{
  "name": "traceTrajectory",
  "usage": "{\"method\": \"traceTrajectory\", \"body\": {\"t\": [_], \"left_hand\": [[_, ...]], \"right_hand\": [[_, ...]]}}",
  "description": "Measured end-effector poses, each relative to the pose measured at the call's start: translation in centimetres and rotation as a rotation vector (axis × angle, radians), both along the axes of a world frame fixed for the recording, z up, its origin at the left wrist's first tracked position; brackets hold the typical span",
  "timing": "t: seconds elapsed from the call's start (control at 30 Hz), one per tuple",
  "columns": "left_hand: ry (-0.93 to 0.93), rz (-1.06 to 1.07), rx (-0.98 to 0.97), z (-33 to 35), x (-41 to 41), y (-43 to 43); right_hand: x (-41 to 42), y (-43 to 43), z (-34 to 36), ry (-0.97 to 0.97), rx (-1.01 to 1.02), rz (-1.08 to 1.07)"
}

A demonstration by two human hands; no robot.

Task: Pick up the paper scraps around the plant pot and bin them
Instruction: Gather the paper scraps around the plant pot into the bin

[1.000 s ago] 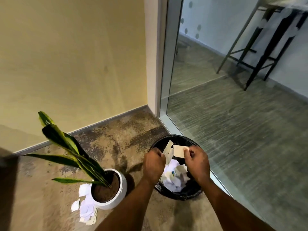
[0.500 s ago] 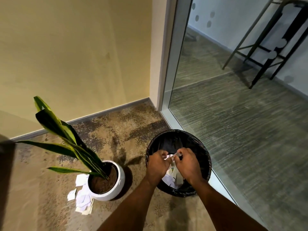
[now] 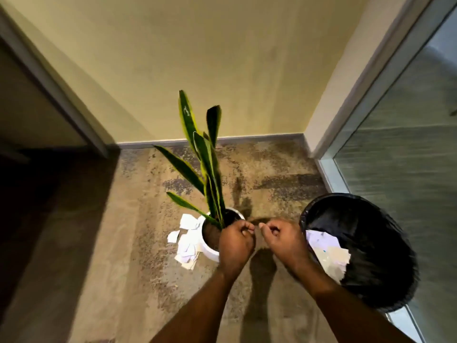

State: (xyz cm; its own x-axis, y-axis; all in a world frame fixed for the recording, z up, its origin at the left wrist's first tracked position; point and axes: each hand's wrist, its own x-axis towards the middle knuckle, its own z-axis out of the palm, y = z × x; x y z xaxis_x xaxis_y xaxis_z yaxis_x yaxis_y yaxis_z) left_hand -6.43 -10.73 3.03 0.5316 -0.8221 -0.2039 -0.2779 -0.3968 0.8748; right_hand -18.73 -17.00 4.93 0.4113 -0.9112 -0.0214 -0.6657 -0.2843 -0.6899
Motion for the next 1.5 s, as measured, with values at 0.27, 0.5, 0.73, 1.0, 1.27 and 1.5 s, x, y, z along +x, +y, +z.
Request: {"method": "traceTrajectory", "body": {"t": [0.27,0.5,0.73,1.0,1.27,1.5], "left_hand": [[-0.036,0.341,0.129,-10.2,14.4,10.0],[-0.070,0.348,0.121,-19.6,21.0,10.0],[-0.247,0.111,0.188,-28.9,23.0,7.5],[-0.110,0.169,0.317,-30.7,24.8,6.9],[-0.066,0.246,0.249,-30.5,24.4,6.7],[-0.086,0.260,0.213,-30.8,24.2,6.8]], "right_hand": [[13.5,7.8,-10.5,0.000,0.111,0.290],[21.1,9.0,-19.9,0.191,0.081,0.303],[23.8,10.5,-25.6,0.422,0.009,0.354],[26.0,9.9,-28.9,0.514,-0.013,0.240],[26.8,8.8,-29.3,0.542,0.039,0.161],[27.0,8.7,-28.2,0.540,-0.077,0.180]]}}
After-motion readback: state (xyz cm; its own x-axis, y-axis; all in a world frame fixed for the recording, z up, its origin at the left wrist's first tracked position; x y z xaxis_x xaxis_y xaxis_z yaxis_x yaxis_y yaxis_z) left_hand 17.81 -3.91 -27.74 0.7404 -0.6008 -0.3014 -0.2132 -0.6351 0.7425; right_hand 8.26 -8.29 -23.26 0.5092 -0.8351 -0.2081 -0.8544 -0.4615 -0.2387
